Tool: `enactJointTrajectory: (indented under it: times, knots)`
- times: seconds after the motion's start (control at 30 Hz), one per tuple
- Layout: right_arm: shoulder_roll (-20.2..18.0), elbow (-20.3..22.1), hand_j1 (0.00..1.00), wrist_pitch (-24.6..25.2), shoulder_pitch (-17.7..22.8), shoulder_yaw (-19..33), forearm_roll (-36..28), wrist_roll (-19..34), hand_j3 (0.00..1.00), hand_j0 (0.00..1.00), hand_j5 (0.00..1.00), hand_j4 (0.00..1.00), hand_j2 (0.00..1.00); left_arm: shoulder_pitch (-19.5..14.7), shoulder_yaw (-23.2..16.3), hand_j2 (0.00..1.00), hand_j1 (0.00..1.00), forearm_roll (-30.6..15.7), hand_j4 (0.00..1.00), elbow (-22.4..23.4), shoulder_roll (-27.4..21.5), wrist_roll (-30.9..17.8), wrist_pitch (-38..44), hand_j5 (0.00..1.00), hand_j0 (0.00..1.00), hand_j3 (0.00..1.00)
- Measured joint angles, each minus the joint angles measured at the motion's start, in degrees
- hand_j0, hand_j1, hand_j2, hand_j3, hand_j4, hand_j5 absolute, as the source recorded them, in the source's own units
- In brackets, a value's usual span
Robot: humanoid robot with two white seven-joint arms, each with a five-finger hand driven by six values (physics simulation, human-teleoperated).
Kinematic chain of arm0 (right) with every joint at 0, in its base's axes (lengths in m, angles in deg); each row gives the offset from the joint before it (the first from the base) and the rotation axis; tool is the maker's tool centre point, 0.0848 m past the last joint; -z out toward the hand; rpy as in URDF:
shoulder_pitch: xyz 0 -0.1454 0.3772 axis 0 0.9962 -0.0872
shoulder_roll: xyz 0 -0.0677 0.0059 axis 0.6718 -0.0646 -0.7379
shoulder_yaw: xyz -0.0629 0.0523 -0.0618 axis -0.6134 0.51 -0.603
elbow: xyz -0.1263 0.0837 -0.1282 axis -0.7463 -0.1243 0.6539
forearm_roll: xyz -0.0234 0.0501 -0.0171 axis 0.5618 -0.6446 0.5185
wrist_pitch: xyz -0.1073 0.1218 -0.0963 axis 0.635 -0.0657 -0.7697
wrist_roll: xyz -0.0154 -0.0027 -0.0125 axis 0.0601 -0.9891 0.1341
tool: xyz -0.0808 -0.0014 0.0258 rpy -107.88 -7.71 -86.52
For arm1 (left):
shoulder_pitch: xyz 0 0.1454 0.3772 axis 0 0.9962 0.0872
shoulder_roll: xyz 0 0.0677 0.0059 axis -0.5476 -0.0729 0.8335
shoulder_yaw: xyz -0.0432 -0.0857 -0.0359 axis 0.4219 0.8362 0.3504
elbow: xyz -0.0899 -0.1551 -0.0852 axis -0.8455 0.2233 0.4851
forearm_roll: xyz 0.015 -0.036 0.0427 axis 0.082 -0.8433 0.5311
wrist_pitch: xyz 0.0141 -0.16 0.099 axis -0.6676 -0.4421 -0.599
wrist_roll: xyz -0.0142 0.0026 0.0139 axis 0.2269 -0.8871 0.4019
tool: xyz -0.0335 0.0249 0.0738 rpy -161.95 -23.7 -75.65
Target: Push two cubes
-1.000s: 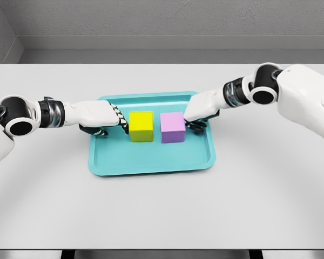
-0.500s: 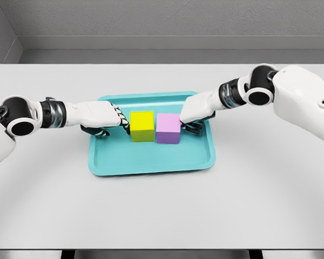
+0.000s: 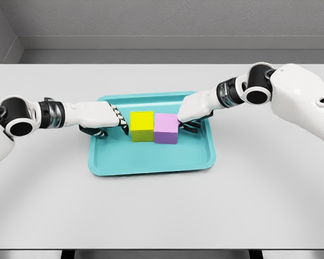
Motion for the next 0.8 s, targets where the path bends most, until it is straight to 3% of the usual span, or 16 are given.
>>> enactJointTrajectory:
  times: [0.8]
  knots:
    - [0.6,-1.9,0.14,0.0,-0.3,0.2,1.8,0.0,0.14,0.14,0.14,0.14,0.14,-0.2,0.0,0.68,0.68,-0.1,0.68,-0.3,0.2,0.0,0.0,0.68,0.68,0.68]
